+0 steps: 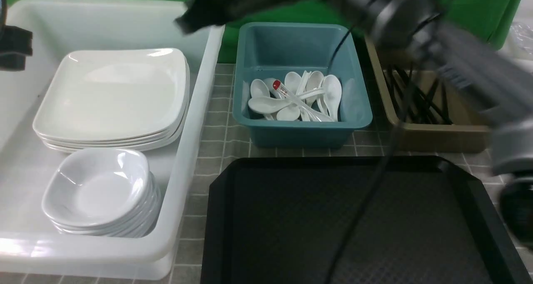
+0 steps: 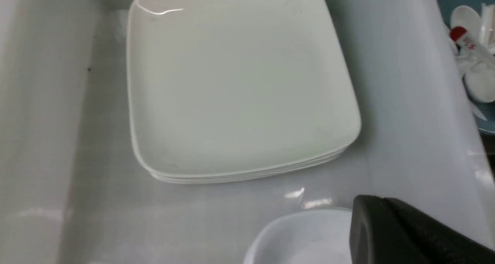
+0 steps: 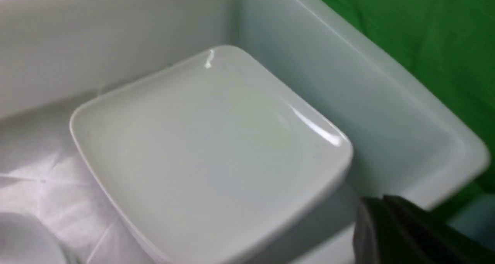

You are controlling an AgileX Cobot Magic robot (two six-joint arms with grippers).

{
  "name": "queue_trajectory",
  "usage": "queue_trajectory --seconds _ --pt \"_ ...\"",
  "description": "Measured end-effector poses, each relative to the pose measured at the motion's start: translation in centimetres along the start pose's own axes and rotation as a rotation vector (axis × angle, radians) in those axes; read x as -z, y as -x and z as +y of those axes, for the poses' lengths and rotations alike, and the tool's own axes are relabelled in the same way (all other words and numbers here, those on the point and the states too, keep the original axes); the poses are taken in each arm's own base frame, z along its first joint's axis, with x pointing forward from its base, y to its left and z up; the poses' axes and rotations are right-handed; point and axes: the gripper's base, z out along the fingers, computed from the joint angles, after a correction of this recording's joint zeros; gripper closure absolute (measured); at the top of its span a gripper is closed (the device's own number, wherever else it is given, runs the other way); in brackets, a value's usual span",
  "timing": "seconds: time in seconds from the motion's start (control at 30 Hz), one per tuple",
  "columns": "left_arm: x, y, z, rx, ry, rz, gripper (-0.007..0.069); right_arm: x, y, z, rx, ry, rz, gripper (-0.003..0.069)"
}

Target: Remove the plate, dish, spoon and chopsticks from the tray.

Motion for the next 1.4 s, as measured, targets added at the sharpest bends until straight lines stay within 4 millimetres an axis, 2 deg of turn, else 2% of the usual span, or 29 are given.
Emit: queue_trajectory --seconds 0.07,0.1,0.13,0.17,0.2,0.23,0.27,0.37,0.4,0.47,0.5,0.53,0.57,0.67,0.77,0.83,0.87,0.9,1.0,1.03,1.07,1.1,1.13,1.17,1.2,1.27,1.4 --pt "0.0 0.0 -0.4 0.003 -0.042 -0.001 0.0615 3.5 0.9 -1.3 -0.027 -0.048 0.017 0.0636" --pt "0.0 0.0 -1.2 -0.016 -0.105 -0.002 0.0615 7.6 1.6 -2.8 -0.060 -0.098 0.037 0.0638" --pt "0.0 0.0 -1.3 -0.014 -0.113 -0.002 0.0615 7.6 1.4 -3.0 -0.067 -0.100 0.045 0.0638" --pt "-0.1 0.1 -2.5 -0.044 -0.173 -0.005 0.0615 11.5 1.9 -4.5 -0.098 -0.153 0.040 0.0638" --pt "-0.1 0.1 -3.4 -0.074 -0.211 -0.005 0.0615 14.3 2.2 -5.3 -0.125 -0.190 0.025 0.0638" --pt "-0.1 0.1 -3.6 -0.080 -0.219 -0.005 0.0615 14.8 2.1 -5.7 -0.134 -0.199 0.030 0.0638" --pt "-0.1 0.0 -5.5 -0.139 -0.282 0.004 0.0615 18.9 2.2 -6.6 -0.168 -0.253 0.015 0.0640" --pt "0.1 -0.7 -9.5 -0.275 -0.398 0.026 0.0615 25.3 1.8 -7.6 -0.209 -0.336 0.008 0.0639" --pt "0.2 -0.8 -9.8 -0.285 -0.406 0.029 0.0615 26.1 1.9 -7.5 -0.210 -0.344 0.000 0.0639" --pt "0.8 -1.8 -12.9 -0.409 -0.492 0.042 0.0615 31.9 1.9 -6.9 -0.213 -0.428 -0.068 0.0639" --pt "1.0 -1.9 -13.3 -0.429 -0.501 0.039 0.0615 32.4 1.9 -6.8 -0.212 -0.435 -0.075 0.0639" --pt "1.4 -2.2 -14.1 -0.463 -0.519 0.035 0.0615 34.1 1.8 -6.4 -0.209 -0.464 -0.098 0.0639" --pt "2.2 -2.6 -15.2 -0.520 -0.542 0.016 0.0615 37.2 1.5 -5.3 -0.212 -0.509 -0.139 0.0639" --pt "4.1 -2.8 -15.9 -0.551 -0.551 -0.060 0.0615 41.1 0.2 -3.3 -0.214 -0.568 -0.171 0.0639" --pt "5.7 -2.9 -15.4 -0.518 -0.552 -0.140 0.0615 44.5 -1.7 -0.8 -0.214 -0.595 -0.234 0.0639" --pt "6.9 -3.3 -14.7 -0.482 -0.551 -0.199 0.0615 46.0 -3.5 0.8 -0.223 -0.605 -0.280 0.0639" --pt "7.0 -3.3 -14.6 -0.476 -0.551 -0.205 0.0615 45.6 -3.9 0.8 -0.225 -0.604 -0.277 0.0639" --pt "7.9 -3.9 -13.9 -0.447 -0.548 -0.263 0.0615 46.5 -6.0 2.2 -0.238 -0.608 -0.326 0.0639" --pt "8.8 -5.3 -12.8 -0.402 -0.540 -0.363 0.0615 47.4 -9.9 4.6 -0.240 -0.624 -0.470 0.0639" --pt "8.9 -5.4 -12.7 -0.400 -0.540 -0.370 0.0615 46.8 -10.6 4.6 -0.251 -0.619 -0.461 0.0639" --pt "9.2 -6.3 -12.1 -0.347 -0.540 -0.426 0.0615 46.6 -13.2 5.9 -0.247 -0.623 -0.565 0.0639" --pt "9.3 -7.2 -11.6 -0.305 -0.543 -0.449 0.0615 45.4 -15.1 6.2 -0.263 -0.614 -0.607 0.0639" --pt "9.1 -7.5 -11.5 -0.304 -0.541 -0.447 0.0615 45.2 -15.6 6.3 -0.270 -0.611 -0.600 0.0639" --pt "9.3 -8.3 -11.0 -0.256 -0.546 -0.483 0.0615 44.0 -17.8 6.9 -0.283 -0.600 -0.675 0.0639" --pt "9.2 -9.0 -10.6 -0.224 -0.548 -0.504 0.0615 43.4 -19.3 7.4 -0.290 -0.593 -0.716 0.0639" --pt "8.8 -10.9 -9.8 -0.176 -0.549 -0.537 0.0615 41.2 -22.4 7.8 -0.310 -0.573 -0.766 0.0638" --pt "7.5 -13.6 -8.9 -0.116 -0.544 -0.581 0.0615 38.6 -26.8 8.9 -0.269 -0.557 -0.927 0.0632"
